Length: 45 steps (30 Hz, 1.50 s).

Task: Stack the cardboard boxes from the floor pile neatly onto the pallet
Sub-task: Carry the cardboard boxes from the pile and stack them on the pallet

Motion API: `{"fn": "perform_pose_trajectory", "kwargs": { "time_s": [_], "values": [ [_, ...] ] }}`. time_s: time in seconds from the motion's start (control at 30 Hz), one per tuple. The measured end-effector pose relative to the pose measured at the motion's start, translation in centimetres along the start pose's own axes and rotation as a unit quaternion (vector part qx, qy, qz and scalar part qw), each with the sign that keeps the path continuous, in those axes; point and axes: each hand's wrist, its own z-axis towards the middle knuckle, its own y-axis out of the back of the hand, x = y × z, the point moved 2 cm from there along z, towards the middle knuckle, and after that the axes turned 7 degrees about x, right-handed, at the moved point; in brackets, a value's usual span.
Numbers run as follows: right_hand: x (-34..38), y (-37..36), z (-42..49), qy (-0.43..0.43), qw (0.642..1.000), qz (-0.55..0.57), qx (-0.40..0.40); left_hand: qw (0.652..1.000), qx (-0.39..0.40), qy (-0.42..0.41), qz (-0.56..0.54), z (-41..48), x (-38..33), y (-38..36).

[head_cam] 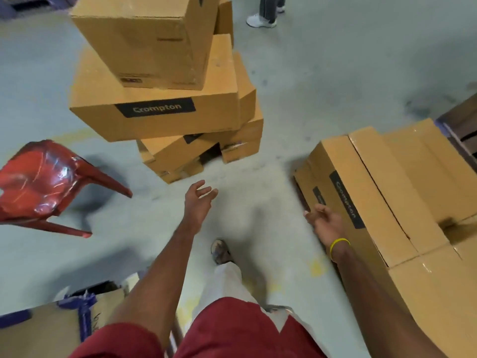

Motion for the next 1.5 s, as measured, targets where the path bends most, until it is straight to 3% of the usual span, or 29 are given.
{"fn": "perform_pose_trajectory", "kwargs": {
  "time_s": [0.27,0.47,0.8,0.97,1.3,1.4,1.5],
  "values": [
    [8.9,-13.4,3.9,0.049,0.997,0.011,0.055,0.994,-0.096,-0.001,-0.046,4.3,-4.0,13.7],
    [15.1,-18.7,5.4,0.086,0.993,0.034,0.072,0.979,-0.154,-0.056,-0.122,4.4,-9.3,17.2],
    [24.4,-21.5,8.7,0.183,0.978,0.035,0.099,0.958,-0.137,-0.165,-0.190,4.3,-17.3,12.5],
    [31.5,-21.2,12.5,0.222,0.970,0.056,0.082,0.943,-0.170,-0.194,-0.213,5.5,-21.4,9.9],
    [49.8,-21.5,26.8,0.279,0.942,0.027,0.182,0.854,-0.352,-0.208,-0.323,12.3,-30.3,2.7],
    [55.1,-22.0,30.3,0.297,0.931,0.010,0.213,0.855,-0.374,-0.189,-0.304,14.4,-33.1,-1.3],
    [59.7,-22.7,33.1,0.311,0.924,0.006,0.221,0.861,-0.416,-0.195,-0.218,16.3,-34.8,-3.8]
  ]
}}
